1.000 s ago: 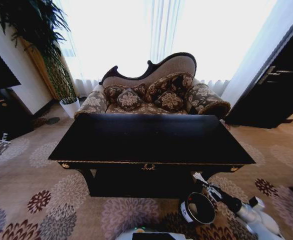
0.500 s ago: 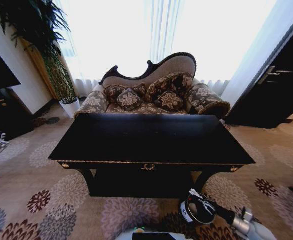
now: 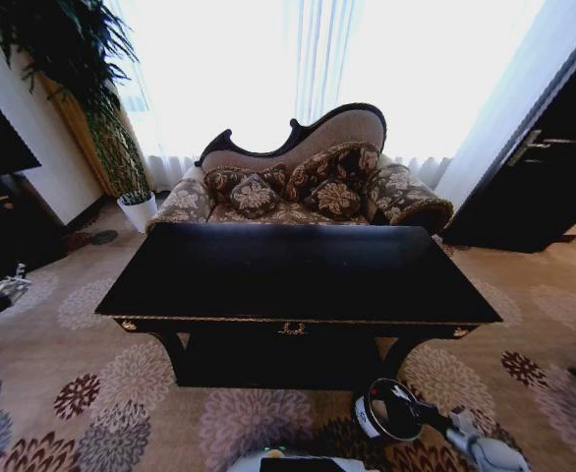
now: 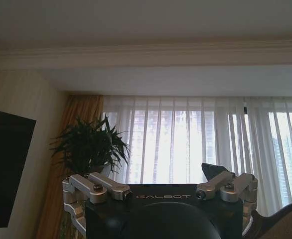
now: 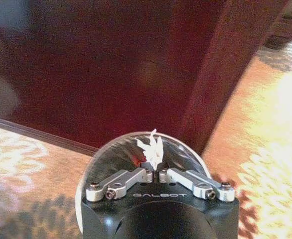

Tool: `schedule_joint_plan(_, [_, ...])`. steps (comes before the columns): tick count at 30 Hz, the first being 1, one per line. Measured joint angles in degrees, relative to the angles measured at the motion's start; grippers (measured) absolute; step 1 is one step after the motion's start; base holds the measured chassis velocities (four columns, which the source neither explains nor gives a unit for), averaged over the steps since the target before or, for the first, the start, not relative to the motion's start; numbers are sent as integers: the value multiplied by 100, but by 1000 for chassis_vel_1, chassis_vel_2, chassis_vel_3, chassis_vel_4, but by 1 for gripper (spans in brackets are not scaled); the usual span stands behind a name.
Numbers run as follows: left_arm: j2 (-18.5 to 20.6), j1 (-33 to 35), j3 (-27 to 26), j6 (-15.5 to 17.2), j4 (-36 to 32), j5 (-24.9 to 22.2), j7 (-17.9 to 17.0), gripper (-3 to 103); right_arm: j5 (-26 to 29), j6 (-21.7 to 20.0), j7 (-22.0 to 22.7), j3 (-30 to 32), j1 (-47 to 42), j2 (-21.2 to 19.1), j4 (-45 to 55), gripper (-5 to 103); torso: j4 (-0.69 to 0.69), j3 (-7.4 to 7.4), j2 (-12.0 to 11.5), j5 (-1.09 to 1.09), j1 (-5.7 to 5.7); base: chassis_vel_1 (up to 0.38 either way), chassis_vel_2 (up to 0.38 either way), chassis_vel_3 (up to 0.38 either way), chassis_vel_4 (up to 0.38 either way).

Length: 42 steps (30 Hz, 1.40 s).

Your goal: Move to the front of the table and place the trash on the table into the trash bin.

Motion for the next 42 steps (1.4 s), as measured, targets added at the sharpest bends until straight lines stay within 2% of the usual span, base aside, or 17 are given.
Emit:
schedule_joint_plan(4, [-25, -11, 35, 0, 0, 45, 1, 100, -204, -44, 184, -61, 8, 104, 64, 1, 0, 0, 0, 1, 0, 0, 0, 0, 0])
schedule_joint_plan(9, [-35, 10, 32, -1, -9, 63, 1, 100, -991, 235, 342, -156, 71, 225, -4, 1, 0, 0, 0, 0, 0, 0, 0, 0, 0])
schedule_joint_plan(12, [-36, 23, 11, -1, -26, 64, 1, 100, -1278, 308, 456, -199, 96, 286, -5, 1, 0, 0, 0, 1, 0, 0, 0, 0, 0])
schedule_joint_plan(15, [-37, 37, -4, 0, -39, 63, 2, 100, -1332, 336, 541, -242, 113, 332, -5, -2, 0, 0, 0, 1, 0, 0, 0, 0, 0])
schedule_joint_plan(19, [-48, 56, -9, -3, -60, 63, 4, 100, -1336, 369, 588, -265, 139, 349, -45, 18, 0, 0, 0, 0, 0, 0, 0, 0, 0])
schedule_joint_plan(20, [-48, 56, -9, -3, -60, 63, 4, 100, -1336, 369, 588, -265, 139, 349, -45, 18, 0, 0, 0, 0, 0, 0, 0, 0, 0])
schedule_joint_plan(22, [-56, 58, -2, -5, -70, 66, 5, 100, -1367, 369, 647, -264, 153, 337, -67, 30, 0, 0, 0, 2, 0, 0, 0, 0, 0])
schedule_joint_plan(25, [-66, 61, 8, -5, -77, 73, 6, 100, -1438, 369, 672, -249, 177, 303, -101, 35, 0, 0, 0, 1, 0, 0, 0, 0, 0])
schedule_joint_plan(28, [-84, 62, 29, -6, -89, 93, 7, 100, -1464, 369, 690, -235, 211, 264, -166, 51, 0, 0, 0, 0, 0, 0, 0, 0, 0])
schedule_joint_plan(31, [-96, 63, 41, -7, -89, 110, 8, 100, -1452, 369, 690, -232, 219, 265, -190, 57, 0, 0, 0, 1, 0, 0, 0, 0, 0])
schedule_joint_plan(32, [-100, 63, 44, -7, -89, 114, 9, 100, -1442, 369, 685, -231, 218, 273, -190, 63, 0, 0, 0, 1, 0, 0, 0, 0, 0])
schedule_joint_plan(33, [-100, 63, 44, -7, -89, 114, 9, 100, -1442, 369, 685, -231, 218, 273, -190, 63, 0, 0, 0, 1, 0, 0, 0, 0, 0])
schedule_joint_plan(34, [-103, 63, 48, -8, -90, 116, 9, 100, -1425, 369, 660, -230, 202, 291, -168, 68, 1, 0, 0, 1, 0, 0, 0, 0, 0])
schedule_joint_plan(37, [-124, 66, 63, -11, -90, 134, 10, 100, -1217, 248, 373, -200, 20, 391, 165, 84, 1, 0, 0, 1, 0, 0, 0, 0, 0])
schedule_joint_plan(38, [-124, 66, 63, -11, -90, 134, 10, 100, -1217, 248, 373, -200, 20, 391, 165, 84, 1, 0, 0, 1, 0, 0, 0, 0, 0])
schedule_joint_plan(39, [-138, 69, 69, -13, -93, 144, 10, 100, -1193, 194, 289, -180, -45, 421, 288, 89, 1, 0, 0, 1, 0, 0, 0, 0, 0])
schedule_joint_plan(42, [-193, 81, 104, -25, -113, 182, 12, 100, -1231, 136, -148, -16, -334, 578, 859, 95, 0, 0, 0, 1, 0, 0, 0, 0, 0])
